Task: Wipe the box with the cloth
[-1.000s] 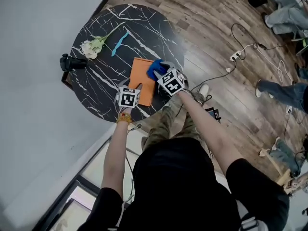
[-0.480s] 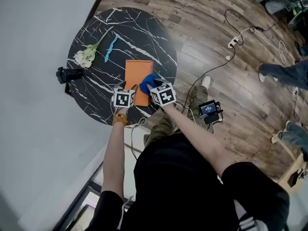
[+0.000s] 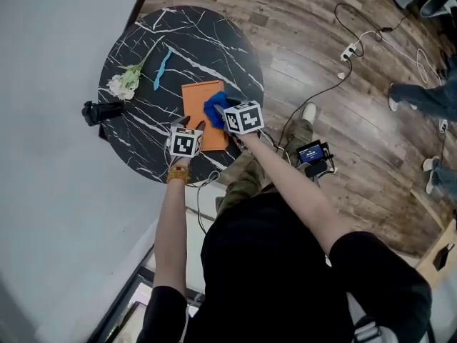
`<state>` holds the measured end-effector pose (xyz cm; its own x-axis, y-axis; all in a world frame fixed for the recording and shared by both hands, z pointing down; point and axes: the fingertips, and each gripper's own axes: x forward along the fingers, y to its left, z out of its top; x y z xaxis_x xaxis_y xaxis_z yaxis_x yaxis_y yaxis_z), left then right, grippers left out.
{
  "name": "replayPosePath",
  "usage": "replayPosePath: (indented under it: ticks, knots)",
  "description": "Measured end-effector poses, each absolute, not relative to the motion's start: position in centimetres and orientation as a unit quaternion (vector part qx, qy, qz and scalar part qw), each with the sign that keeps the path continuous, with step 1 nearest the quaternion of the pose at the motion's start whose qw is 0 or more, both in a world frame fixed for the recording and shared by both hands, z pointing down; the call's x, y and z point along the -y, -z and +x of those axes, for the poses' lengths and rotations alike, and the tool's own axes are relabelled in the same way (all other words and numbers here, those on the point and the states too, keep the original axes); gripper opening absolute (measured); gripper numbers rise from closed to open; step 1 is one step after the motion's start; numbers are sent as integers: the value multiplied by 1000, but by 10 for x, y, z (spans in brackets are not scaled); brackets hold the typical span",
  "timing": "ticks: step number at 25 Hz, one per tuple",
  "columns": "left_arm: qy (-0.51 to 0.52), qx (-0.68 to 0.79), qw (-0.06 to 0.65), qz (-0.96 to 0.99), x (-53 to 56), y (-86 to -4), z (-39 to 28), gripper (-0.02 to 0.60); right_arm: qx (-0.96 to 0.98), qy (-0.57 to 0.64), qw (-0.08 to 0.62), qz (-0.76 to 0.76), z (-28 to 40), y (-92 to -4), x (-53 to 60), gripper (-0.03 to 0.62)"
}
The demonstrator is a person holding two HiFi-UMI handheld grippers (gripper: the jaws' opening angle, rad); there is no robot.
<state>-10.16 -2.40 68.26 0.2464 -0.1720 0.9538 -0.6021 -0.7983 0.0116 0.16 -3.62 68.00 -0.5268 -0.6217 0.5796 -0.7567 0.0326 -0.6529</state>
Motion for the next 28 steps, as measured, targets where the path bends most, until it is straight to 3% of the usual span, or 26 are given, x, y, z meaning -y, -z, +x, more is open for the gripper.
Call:
replayPosePath:
  ticks: [7, 19, 28]
  knots:
    - [-572, 236, 191, 762, 23, -682, -102, 212, 723, -530, 100, 431, -42, -684, -49, 140]
    - [-570, 236, 183, 765, 26, -682, -96, 210, 730, -505, 59, 457, 21, -681, 110, 166]
    - [-575, 234, 185, 762, 26, -681, -97, 210, 749, -513, 51, 415, -21, -682, -15, 141]
